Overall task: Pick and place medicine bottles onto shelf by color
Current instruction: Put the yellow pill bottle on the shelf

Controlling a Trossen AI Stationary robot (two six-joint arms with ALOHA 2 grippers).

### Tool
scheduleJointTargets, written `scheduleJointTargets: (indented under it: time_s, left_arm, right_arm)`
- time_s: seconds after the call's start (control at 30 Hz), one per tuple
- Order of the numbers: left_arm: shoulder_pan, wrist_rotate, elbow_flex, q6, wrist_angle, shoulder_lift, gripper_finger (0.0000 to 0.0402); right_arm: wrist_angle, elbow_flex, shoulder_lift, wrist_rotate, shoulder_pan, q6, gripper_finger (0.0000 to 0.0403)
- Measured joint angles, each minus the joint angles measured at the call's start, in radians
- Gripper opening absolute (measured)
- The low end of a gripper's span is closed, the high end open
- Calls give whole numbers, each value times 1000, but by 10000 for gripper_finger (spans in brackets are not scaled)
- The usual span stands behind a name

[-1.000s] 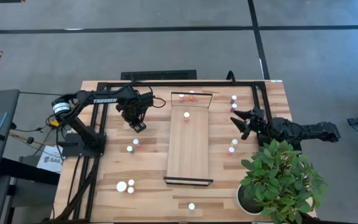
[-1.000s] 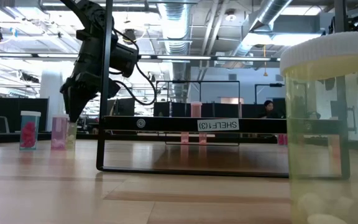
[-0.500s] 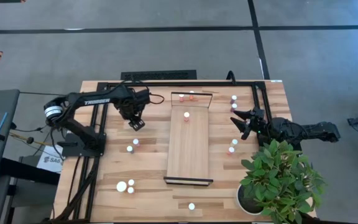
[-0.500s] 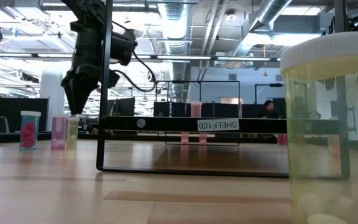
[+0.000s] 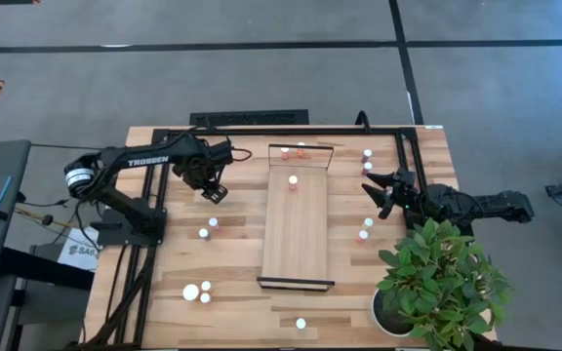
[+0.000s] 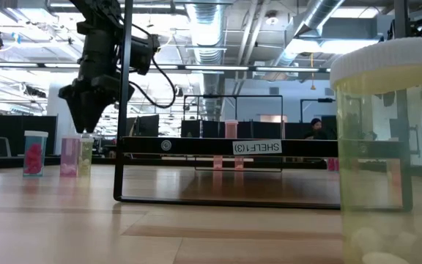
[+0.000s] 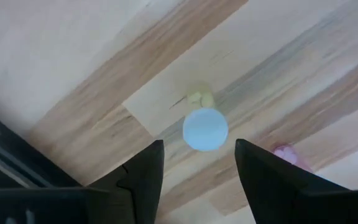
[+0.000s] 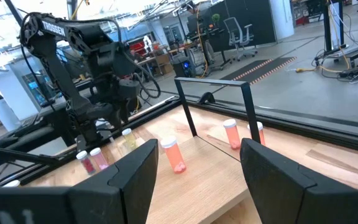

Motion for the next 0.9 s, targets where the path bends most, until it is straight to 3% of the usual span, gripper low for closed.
scheduleJointTargets:
  time_s: [0.67,0.9]
  left_arm:
    - [-4,-39,-12,-129,67,1,184]
    - [-33,-46,-12,-129,69,65,184]
  right_arm:
    - [0,0,0,0,0,0,251]
    - [0,0,0,0,0,0,251]
